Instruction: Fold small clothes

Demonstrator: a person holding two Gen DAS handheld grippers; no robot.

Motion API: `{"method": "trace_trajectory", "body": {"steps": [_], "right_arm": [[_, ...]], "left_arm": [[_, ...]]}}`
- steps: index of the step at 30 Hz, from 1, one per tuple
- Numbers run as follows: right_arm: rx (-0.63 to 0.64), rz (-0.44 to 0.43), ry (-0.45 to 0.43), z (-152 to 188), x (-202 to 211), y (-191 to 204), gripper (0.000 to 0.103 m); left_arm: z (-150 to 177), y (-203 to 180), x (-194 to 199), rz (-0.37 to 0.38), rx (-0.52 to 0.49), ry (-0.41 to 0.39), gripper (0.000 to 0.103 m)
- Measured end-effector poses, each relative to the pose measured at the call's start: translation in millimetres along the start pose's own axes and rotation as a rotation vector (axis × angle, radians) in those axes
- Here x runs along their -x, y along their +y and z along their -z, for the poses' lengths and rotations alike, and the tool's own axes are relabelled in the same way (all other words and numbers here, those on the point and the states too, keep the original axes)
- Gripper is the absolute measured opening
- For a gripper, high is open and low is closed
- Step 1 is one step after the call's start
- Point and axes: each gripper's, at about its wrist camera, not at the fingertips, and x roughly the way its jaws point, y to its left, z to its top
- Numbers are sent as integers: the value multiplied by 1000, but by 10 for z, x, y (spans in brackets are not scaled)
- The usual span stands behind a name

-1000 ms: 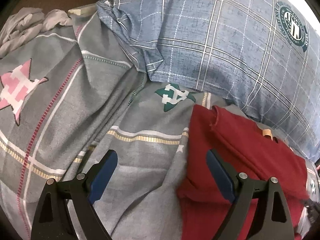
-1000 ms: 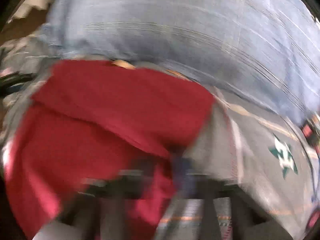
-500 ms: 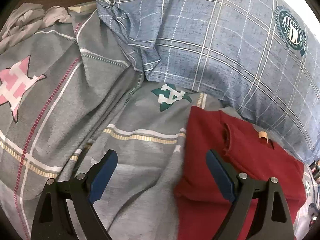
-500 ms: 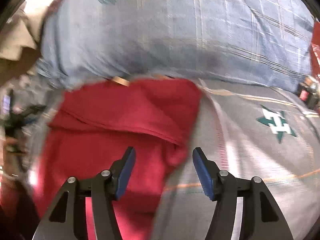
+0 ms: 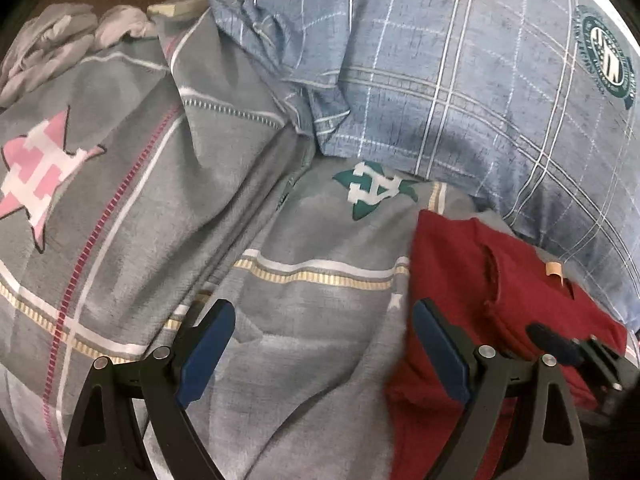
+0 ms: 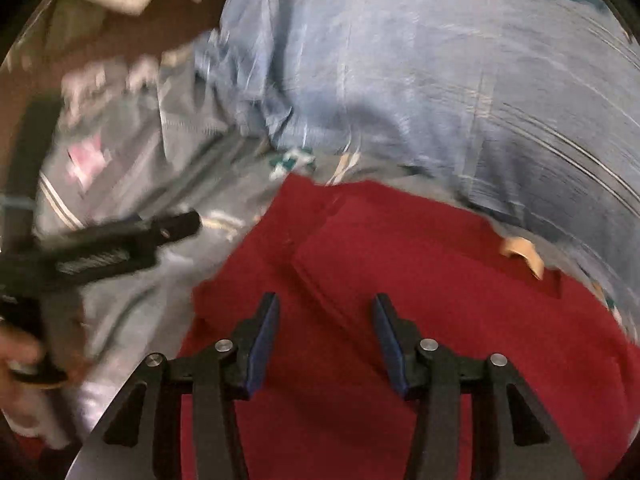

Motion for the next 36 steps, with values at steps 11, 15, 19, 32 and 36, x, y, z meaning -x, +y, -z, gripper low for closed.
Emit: {"method": "trace_trajectory", "body": {"steps": [11,15,19,32,36], "right_arm": [[-246,-215,-74,71,316,-299,10],[-223,-247,25,200,104,-92,22],[-318,-226,-52,431,587,-499,41],[-386,256,64,1417,1249,-1639,41],[-428,234,-37,1322,1478,-1712,63]], "left_arm": [[-50,-41,263,140,20,-92,91],[31,-133,186,201,-19,-52,90],[108,-276,153,235,-70,-44,90],[400,-659,-290,68,-241,42,92],[400,-654,-301,69,-237,39,92]]}}
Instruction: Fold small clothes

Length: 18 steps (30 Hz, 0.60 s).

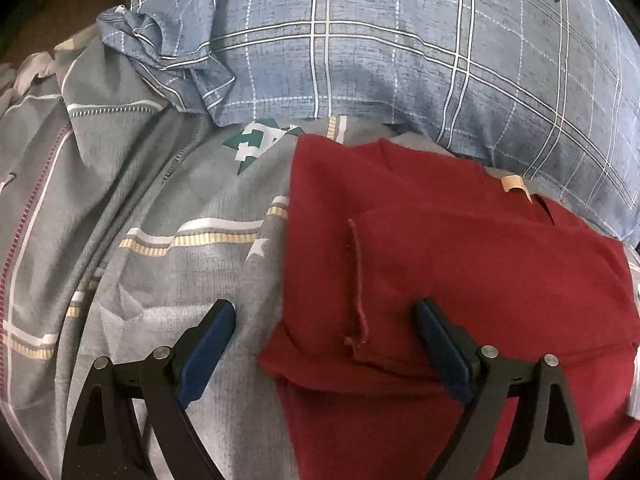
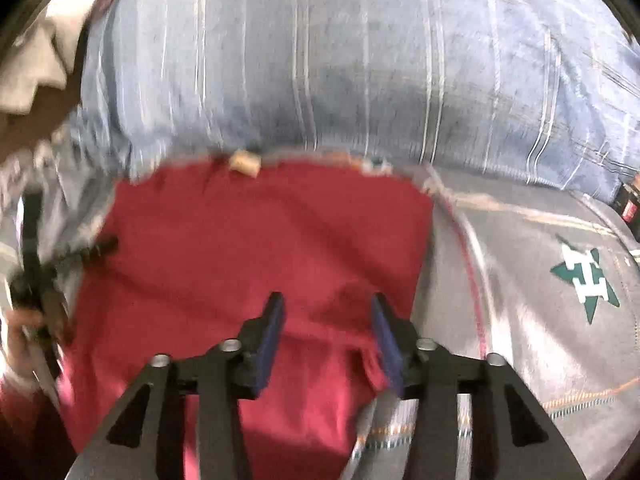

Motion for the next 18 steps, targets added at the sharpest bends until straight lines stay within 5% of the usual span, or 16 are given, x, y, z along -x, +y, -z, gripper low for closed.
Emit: {"method": "trace_trajectory", "body": {"steps": [2,5,7,8,11,18], "right_arm": [[-53,34,-37,-157,-72,-55,77],[-112,91,22,-358,-445,-192,77],[-104,73,70,-403,-633,-232,70],[-74,93,82,-423,-737,-216,49],[-23,159,18,-438,-742,-201,19],[-72,149,18,-439,-627,-291,25]], "left_arm": [[-16,-8,-15,-5,-8,-3,92],[-12,0,-34,-1,-5,-2,92],[0,-6,-3,-1,-5,0,92],[2,-11,5,-2,-7,0,92],[4,-9,-1,1,-9,-1,92],[21,0,6,1,-6,-5,92]]}}
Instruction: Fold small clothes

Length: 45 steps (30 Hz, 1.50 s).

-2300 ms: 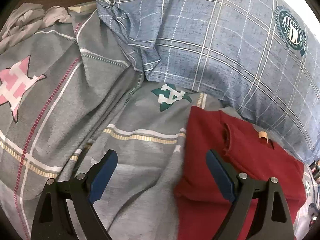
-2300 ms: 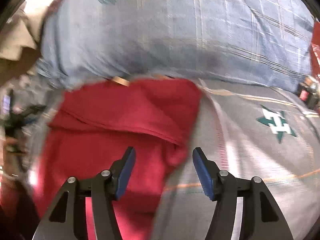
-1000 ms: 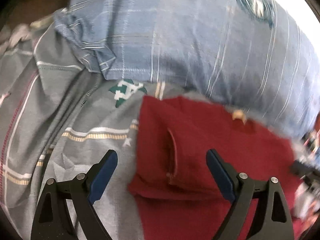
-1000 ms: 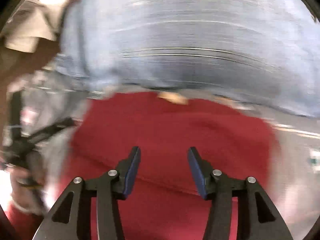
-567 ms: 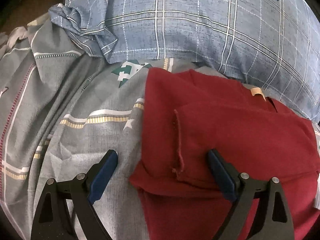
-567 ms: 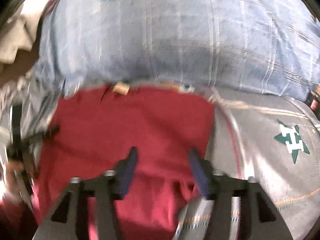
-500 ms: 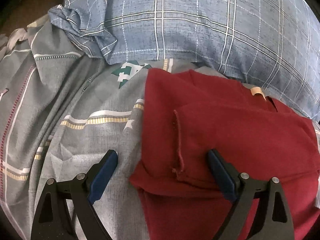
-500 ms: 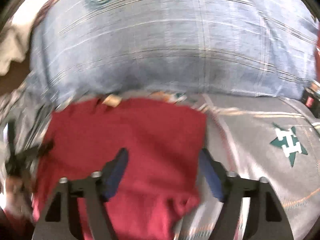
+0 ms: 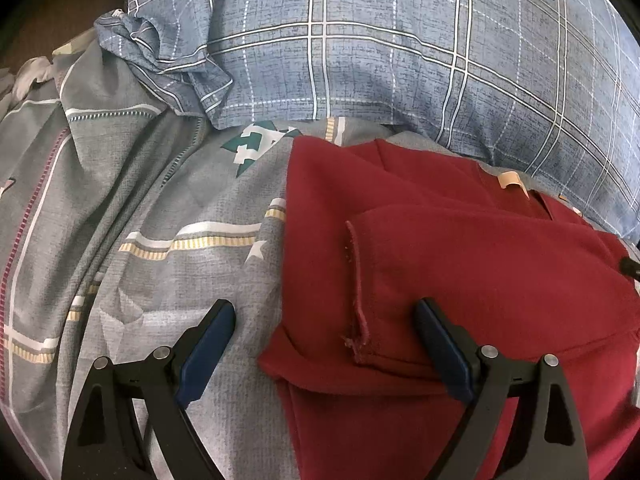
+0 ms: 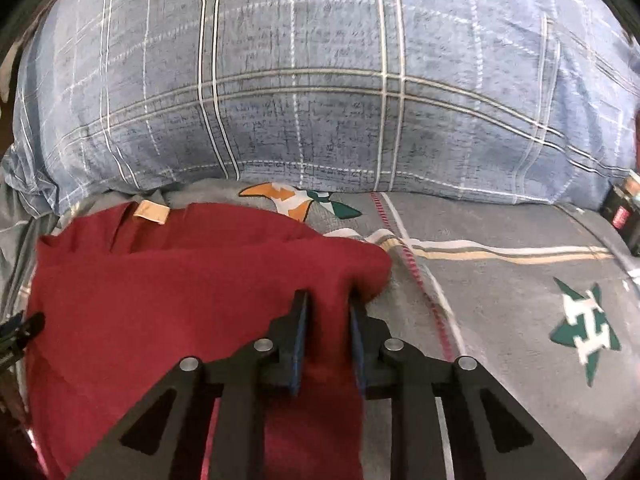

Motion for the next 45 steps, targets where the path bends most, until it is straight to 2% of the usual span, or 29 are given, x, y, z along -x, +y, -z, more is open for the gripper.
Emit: {"method": "trace_trajectory", "body": {"steps": [4,5,7,9,10,11,14,15,17,21,25,27,30,35,38,41,43,44,45], "right_arm": [[-17,-91,-49,122,444,-50,27],[8,-102,-55,197,528,-9,31],[61,-83,-16,398,549,51,32],[87,-25,51,534,359,45,30],[93,-6,63,590,293,27,33],[73,-21,39,620,286,-15,37],[-48,-93,51,609,424,-203,39],[-64,-110,30,627,559,-242,43],[-61,-120,-16,703,874,-313,43],[-72,-194,-17,913,1417,-518,57],[-54,-247,-6,1246,1891,-673,67],[-78,-301,15,1502,2029,-766,70],[-113,-367,71,1862,2011,-786,70],[-41,-352,174,2388,1705,-514,70],[-57,-334,223,2516,1575,-486,68],[-25,-280,222,2530,1558,-457,68],[-54,-307,232,2550,1529,-484,68],[-70,-332,244,2558,1480,-493,64],[-71,-339,252,2570,1451,-480,54]], "left_arm": [[1,-6,9,-4,3,-1,93],[5,-9,12,-5,1,-3,93],[13,-15,20,-7,-1,-7,92],[27,-13,29,-6,-3,-13,92],[40,-11,43,-4,-5,-17,92],[53,-5,60,-1,-6,-19,92],[105,28,181,26,-7,-19,90],[142,43,267,42,-9,-23,90],[229,80,428,78,-13,-11,90],[511,131,827,138,-36,5,90],[901,208,1300,141,-93,-17,91],[1137,259,1470,127,-135,3,91],[1457,354,1663,108,-172,38,90],[1807,507,1857,136,-117,96,90],[1950,558,1942,158,-98,118,90],[2026,562,1946,174,-82,141,90],[2079,555,1885,195,-65,166,90],[2104,564,1842,201,-56,182,90],[2124,570,1807,207,-44,200,90]]}}
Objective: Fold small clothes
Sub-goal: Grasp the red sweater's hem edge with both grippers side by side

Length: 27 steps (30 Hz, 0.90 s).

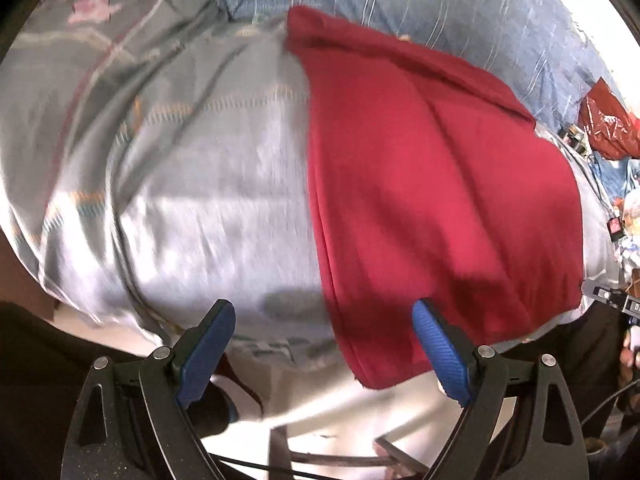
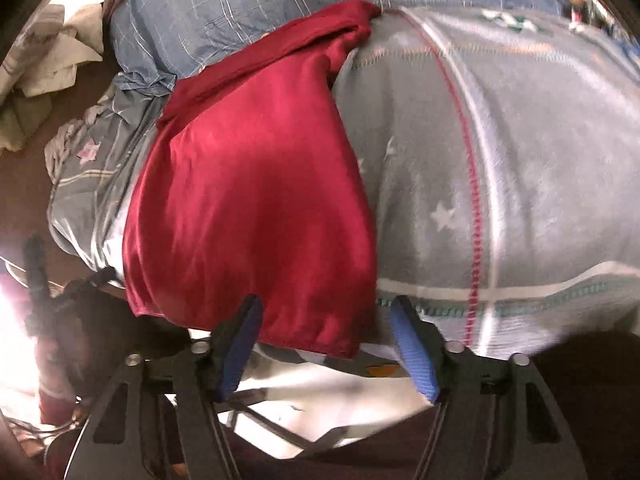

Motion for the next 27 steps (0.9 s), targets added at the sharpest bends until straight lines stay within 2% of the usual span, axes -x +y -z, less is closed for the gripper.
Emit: {"method": "trace_trajectory", "body": {"steps": [4,8,9,11,13,16,18,21,27], "right_arm": [[36,-50,-2,65,3,144,53],[7,-8,10,40,-62,118,53],[-19,-23,11,24,-57,75,53],[-51,-38,21,9,-76,22,54],[-57,-46,37,7,-123,1,54],[-25,-51,50,-4,-153,79,54],[-6,-94,61,-18,-171,143,54],[16,-122,67,-27,-191,192,53],[18,-135,85,-57,-241,200,54]], "left_arm": [[-26,49,-121,73,37,33,89],[-68,84,-168,71,68,43,89],[-65,90,-162,75,71,41,89],[-28,86,-158,102,73,53,83],[-2,50,-181,136,67,79,71],[-23,-33,-232,111,25,89,70],[-39,-35,-269,113,37,95,69],[-36,10,-207,159,70,90,56],[-63,10,-241,161,72,92,55]]}}
